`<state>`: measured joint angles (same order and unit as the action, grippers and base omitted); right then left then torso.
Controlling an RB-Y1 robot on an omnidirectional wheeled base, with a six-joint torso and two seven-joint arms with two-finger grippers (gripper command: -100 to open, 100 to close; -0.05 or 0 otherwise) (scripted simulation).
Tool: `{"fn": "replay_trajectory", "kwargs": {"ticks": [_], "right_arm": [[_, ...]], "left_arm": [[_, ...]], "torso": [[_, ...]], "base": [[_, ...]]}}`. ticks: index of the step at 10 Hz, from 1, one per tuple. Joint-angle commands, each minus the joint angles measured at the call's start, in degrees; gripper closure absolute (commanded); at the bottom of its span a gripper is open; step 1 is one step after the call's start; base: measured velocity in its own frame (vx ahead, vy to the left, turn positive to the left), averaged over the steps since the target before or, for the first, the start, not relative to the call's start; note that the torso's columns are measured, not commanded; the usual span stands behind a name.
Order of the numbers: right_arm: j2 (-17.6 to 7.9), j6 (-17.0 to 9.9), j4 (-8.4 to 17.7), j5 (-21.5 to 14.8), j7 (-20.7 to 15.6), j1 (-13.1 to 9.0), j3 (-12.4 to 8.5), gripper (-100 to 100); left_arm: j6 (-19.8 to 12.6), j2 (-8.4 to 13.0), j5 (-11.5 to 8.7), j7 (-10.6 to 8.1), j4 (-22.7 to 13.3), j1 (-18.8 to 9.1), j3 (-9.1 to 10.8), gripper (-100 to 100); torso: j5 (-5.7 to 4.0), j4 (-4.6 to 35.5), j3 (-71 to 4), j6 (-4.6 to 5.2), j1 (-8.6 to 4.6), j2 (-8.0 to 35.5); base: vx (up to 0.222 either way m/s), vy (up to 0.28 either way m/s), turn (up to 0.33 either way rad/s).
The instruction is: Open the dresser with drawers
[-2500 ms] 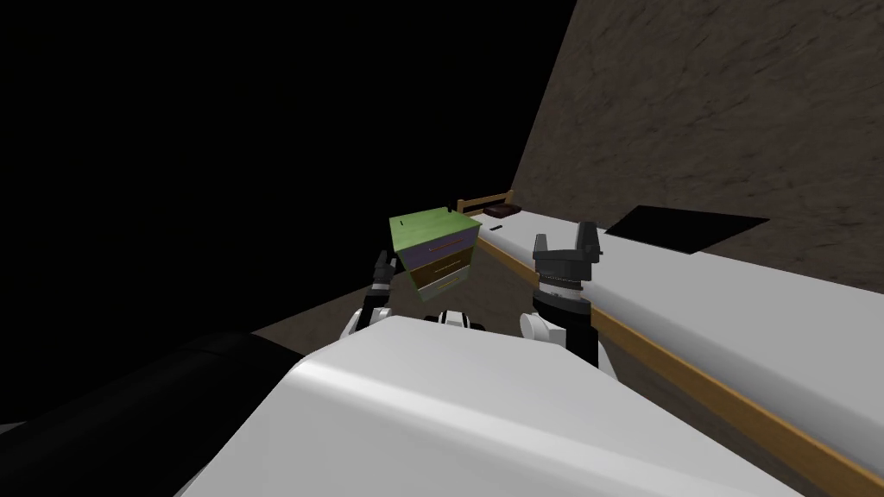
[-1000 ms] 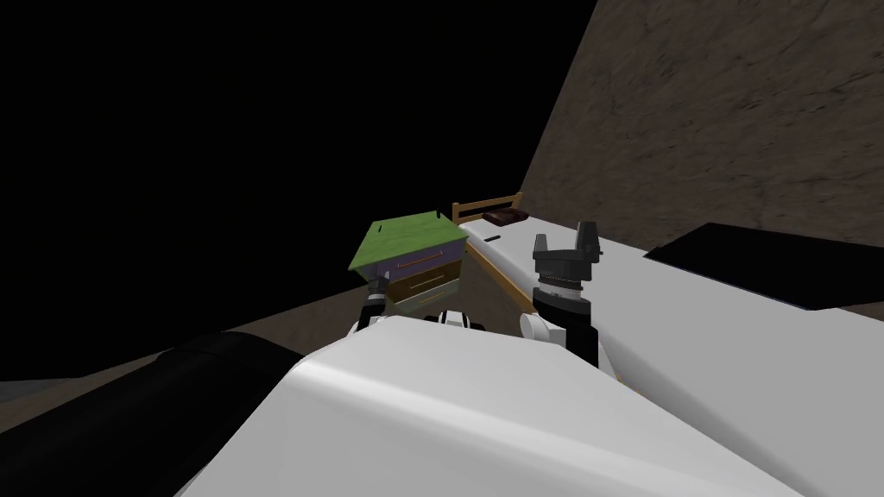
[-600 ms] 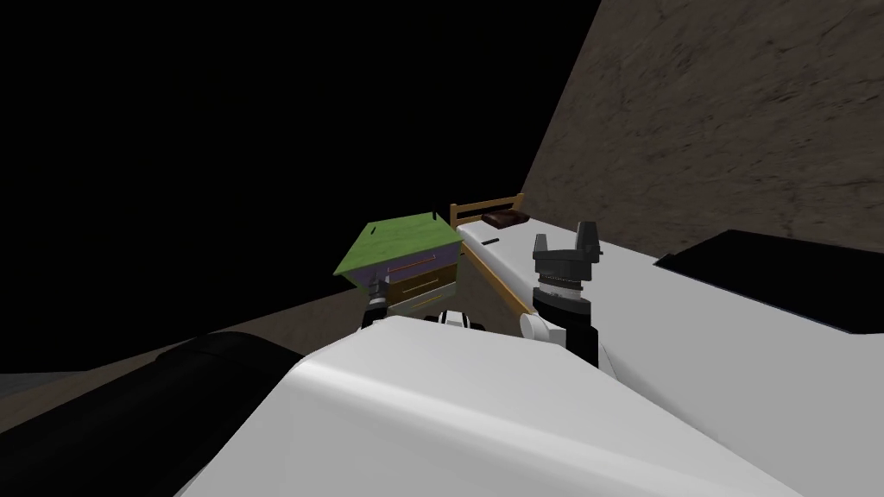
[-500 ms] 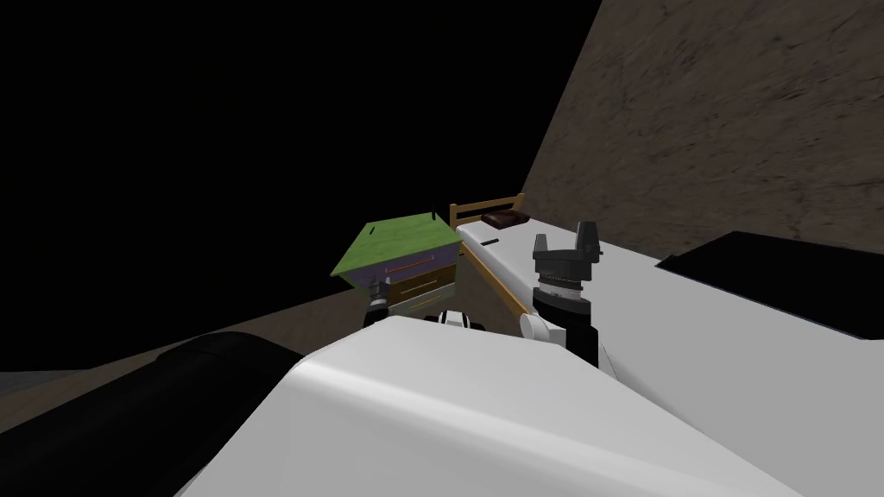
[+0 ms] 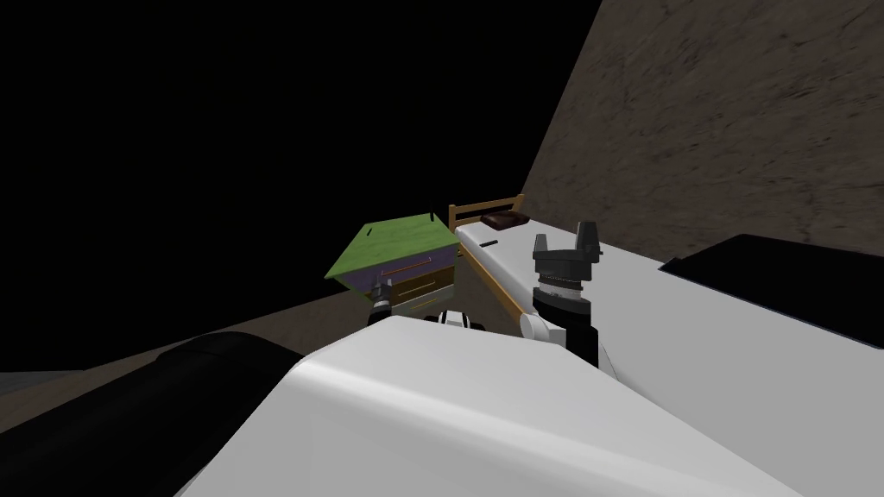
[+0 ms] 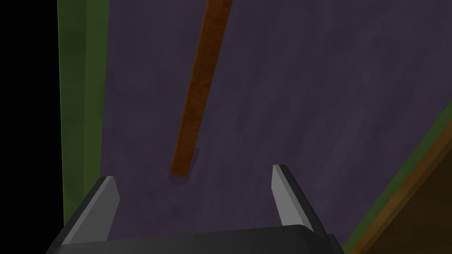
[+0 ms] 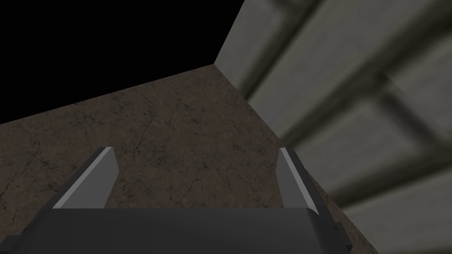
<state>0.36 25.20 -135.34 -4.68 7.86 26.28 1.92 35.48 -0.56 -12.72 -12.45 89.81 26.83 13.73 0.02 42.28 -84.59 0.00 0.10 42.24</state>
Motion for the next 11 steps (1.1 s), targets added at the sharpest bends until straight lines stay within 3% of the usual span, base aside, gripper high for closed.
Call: {"fn": "replay_trajectory", "kwargs": {"ticks": [1, 2, 4, 11], "right_arm": [[0.00, 0.00, 0.00, 0.00, 0.00, 0.01, 0.00, 0], [0.00, 0.00, 0.00, 0.00, 0.00, 0.00, 0.00, 0], [0.01, 0.00, 0.00, 0.00, 0.00, -0.01, 0.01, 0], [0.01, 0.00, 0.00, 0.00, 0.00, -0.02, 0.01, 0]], "left_arm": [[-0.81, 0.10, -0.15, -0.04, 1.02, 0.28, 0.20, -100], [0.30, -0.09, 0.08, 0.04, -0.58, -0.24, -0.09, 100], [-0.52, 0.19, -0.06, -0.17, 1.58, 0.61, 0.03, 100], [-1.36, 0.27, 0.03, -0.59, 3.41, 2.67, -0.65, 100]], "torso": [[0.00, -0.04, -0.09, 0.00, -0.01, -0.13], [-0.02, -0.01, 0.00, 0.00, -0.10, 0.03], [0.34, -0.23, 0.10, 0.17, 0.01, -0.05], [0.10, -0.11, 0.00, 0.11, -0.16, -0.04]], "base": [[0.040, 0.016, -0.004], [-0.035, -0.018, 0.024], [-0.061, -0.028, 0.020], [-0.133, -0.084, 0.011]]}}
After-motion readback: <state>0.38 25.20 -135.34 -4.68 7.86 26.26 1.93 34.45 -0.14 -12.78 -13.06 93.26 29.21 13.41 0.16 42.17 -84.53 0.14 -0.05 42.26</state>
